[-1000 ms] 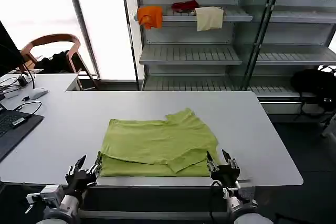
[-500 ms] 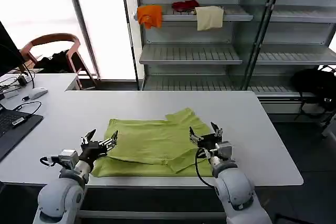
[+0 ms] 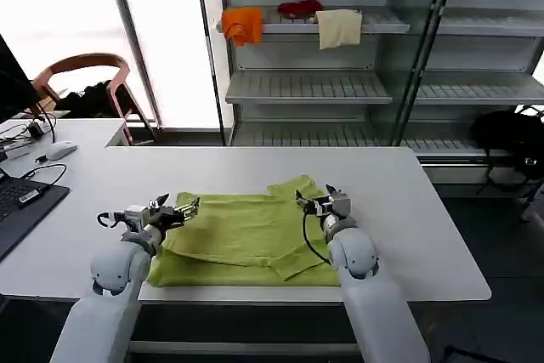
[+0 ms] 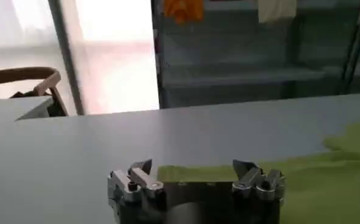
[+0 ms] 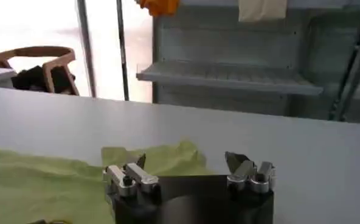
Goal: Fold and organize the clothes.
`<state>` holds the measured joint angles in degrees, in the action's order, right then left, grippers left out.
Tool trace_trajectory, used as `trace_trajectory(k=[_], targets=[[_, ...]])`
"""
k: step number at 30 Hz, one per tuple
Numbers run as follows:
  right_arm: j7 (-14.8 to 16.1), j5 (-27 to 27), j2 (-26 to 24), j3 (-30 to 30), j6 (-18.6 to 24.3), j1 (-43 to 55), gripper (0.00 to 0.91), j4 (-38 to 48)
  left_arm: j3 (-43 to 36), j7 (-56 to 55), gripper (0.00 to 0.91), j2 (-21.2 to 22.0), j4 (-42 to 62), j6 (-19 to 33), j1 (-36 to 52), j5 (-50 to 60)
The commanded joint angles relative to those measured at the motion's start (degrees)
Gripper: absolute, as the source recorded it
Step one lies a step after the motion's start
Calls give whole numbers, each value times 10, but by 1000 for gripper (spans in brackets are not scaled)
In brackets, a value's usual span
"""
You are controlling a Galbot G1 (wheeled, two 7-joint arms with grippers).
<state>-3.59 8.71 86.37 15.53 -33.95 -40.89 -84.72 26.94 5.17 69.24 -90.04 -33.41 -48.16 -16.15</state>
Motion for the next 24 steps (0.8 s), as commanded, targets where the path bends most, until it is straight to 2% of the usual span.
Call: trace_trajectory(k=[1,9,12,18,24], targets=[[-1,7,14,-2,1,43,907,79,-20,9,907,-4,116,1,80,19],[-5,3,25,1,1,55,907,97,-12,13,877,2,124,1,75,18],[-6,-1,28,1,2,61,907,107,-8,15,786,2,120,1,69,14],[-1,-10,31,1,2,64,907,118,0,18,685,1,96,0,51,-5],[5,-21,31,1,2,63,695,128,2,24,625,2,93,0,38,-5]])
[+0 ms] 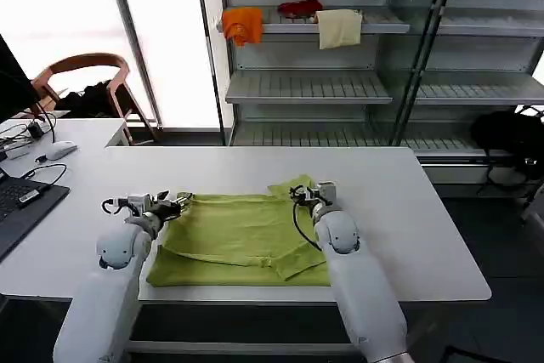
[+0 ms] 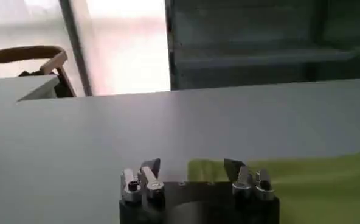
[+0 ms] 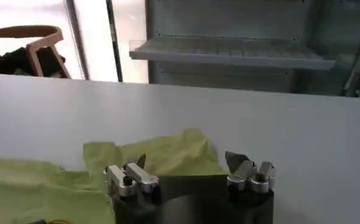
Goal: Fold and organize the clothes.
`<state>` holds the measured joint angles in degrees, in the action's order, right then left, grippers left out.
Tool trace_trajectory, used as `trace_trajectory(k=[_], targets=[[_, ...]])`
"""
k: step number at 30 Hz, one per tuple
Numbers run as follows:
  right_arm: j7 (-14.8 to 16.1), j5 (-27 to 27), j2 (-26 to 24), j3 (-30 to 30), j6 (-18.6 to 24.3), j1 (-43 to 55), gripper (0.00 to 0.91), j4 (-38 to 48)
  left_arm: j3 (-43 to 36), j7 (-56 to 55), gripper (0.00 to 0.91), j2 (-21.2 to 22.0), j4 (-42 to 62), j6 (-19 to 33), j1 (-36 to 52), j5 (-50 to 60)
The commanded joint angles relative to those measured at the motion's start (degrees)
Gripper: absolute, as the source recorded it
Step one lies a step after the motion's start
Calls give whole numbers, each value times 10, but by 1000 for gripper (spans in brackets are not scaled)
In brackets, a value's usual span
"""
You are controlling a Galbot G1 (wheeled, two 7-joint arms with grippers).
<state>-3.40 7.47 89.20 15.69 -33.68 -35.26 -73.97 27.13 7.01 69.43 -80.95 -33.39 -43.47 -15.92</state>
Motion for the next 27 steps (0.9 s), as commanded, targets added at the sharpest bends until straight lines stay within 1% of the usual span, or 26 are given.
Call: trace_trajectory(k=[1,2,3,4,5,6,7,18,22,25,27], targets=[[5,-12,4,0,0,6,665,23,1,7,615,1,2,0,-11,-7],[7,-16,5,0,0,6,574,24,1,9,615,2,2,0,-12,-7],[8,-18,6,0,0,6,514,25,0,9,605,3,2,0,-13,-7],[8,-19,7,0,0,6,343,26,0,10,544,3,1,0,-13,-7],[10,-21,8,0,0,6,171,26,0,10,363,4,2,0,-13,-7],[10,-22,9,-1,0,5,91,26,-1,10,272,3,2,0,-12,-7],[10,-22,9,-1,0,5,0,24,-1,12,10,3,1,0,-12,-7],[20,-19,8,1,1,-7,0,-10,0,14,0,5,-6,1,-11,-24],[15,3,4,3,1,-18,0,-43,9,6,0,6,-35,2,-14,-49],[6,34,-7,1,0,-31,0,-81,18,-3,0,2,-65,2,-22,-77],[3,40,-11,1,0,-35,0,-93,24,-4,0,-1,-82,2,-27,-91]])
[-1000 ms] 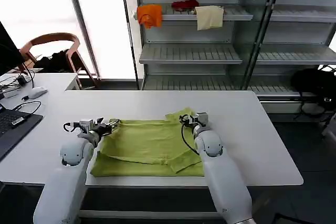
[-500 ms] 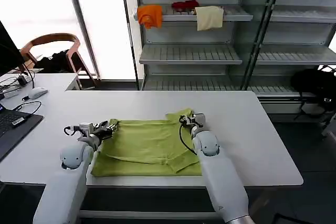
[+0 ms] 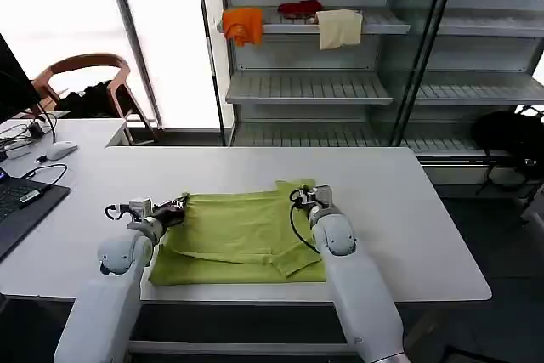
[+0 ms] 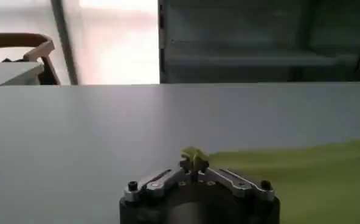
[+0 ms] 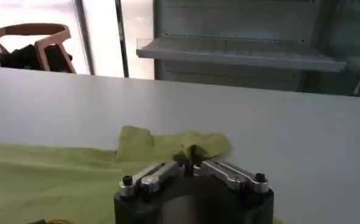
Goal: Fold and organize the clothes.
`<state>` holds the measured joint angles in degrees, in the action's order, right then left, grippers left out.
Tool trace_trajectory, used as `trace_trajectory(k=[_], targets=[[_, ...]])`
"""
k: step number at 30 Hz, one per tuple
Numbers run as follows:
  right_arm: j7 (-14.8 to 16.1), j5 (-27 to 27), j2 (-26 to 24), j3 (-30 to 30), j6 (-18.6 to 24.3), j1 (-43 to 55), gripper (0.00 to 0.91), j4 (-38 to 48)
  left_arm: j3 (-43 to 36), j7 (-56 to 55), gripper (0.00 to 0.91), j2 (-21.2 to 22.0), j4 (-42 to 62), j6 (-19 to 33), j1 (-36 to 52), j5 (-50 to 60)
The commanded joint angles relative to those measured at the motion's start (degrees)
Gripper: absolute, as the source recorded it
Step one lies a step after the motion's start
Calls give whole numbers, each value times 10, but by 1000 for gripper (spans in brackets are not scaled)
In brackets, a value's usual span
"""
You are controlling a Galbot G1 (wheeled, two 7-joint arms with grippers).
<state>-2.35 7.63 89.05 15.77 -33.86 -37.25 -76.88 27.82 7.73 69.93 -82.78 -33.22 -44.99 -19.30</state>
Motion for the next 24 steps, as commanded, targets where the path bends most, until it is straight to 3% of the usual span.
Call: trace_trajectory(k=[1,15,24], targets=[[-10,48,-15,0,2,-24,0,-86,20,-12,0,-10,-78,0,-18,-65],[-10,62,-60,7,0,-155,0,-270,57,24,0,-18,-200,2,-164,-80],[6,27,-67,15,2,-249,0,-330,78,44,0,-26,-221,2,-221,-74]])
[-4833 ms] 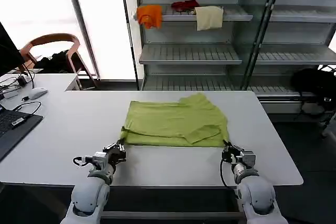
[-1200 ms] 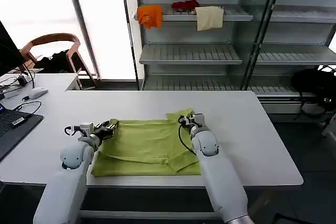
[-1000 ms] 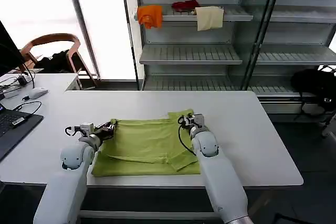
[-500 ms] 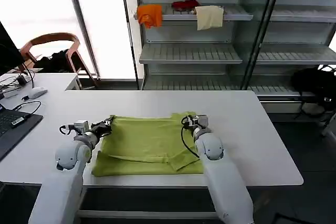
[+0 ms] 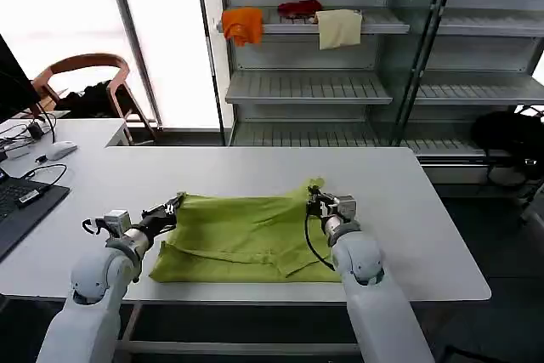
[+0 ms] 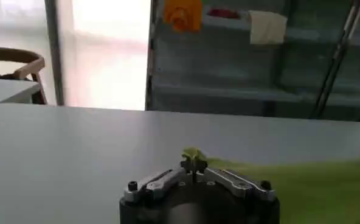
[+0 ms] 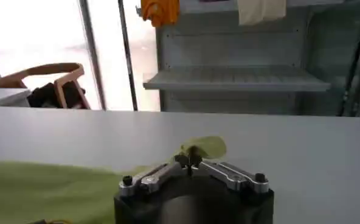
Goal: Fold and organize the clothes.
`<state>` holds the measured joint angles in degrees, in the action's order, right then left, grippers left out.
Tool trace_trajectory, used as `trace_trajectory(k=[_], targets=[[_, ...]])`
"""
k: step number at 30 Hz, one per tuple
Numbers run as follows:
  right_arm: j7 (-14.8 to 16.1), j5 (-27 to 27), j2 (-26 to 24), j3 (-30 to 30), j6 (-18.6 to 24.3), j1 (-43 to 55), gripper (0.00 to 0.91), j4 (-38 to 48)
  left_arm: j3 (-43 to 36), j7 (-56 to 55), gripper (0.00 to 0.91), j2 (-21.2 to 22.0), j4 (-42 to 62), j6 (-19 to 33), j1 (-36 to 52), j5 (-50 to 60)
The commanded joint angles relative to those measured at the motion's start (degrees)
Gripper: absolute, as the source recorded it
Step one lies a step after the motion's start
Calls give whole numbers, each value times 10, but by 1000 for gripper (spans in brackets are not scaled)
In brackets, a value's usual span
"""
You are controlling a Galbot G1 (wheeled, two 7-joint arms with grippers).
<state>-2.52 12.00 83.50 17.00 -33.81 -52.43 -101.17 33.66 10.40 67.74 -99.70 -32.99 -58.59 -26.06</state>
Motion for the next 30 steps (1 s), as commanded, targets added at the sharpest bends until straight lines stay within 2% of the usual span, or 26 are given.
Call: trace_trajectory(k=[1,11,18,28,29,30], targets=[[14,-29,-8,5,2,-106,0,-92,22,18,0,-5,-56,0,-88,-5],[24,-60,-4,6,3,-139,0,-111,27,20,0,-7,-92,0,-106,16],[36,-92,-3,8,4,-156,0,-116,20,28,0,-1,-98,2,-120,76],[23,-154,1,10,4,-181,0,-131,19,21,0,6,-83,6,-114,95],[21,-159,1,9,4,-183,50,-130,20,21,0,6,-82,6,-114,95],[22,-164,1,9,5,-184,605,-128,20,20,0,6,-82,6,-114,95]])
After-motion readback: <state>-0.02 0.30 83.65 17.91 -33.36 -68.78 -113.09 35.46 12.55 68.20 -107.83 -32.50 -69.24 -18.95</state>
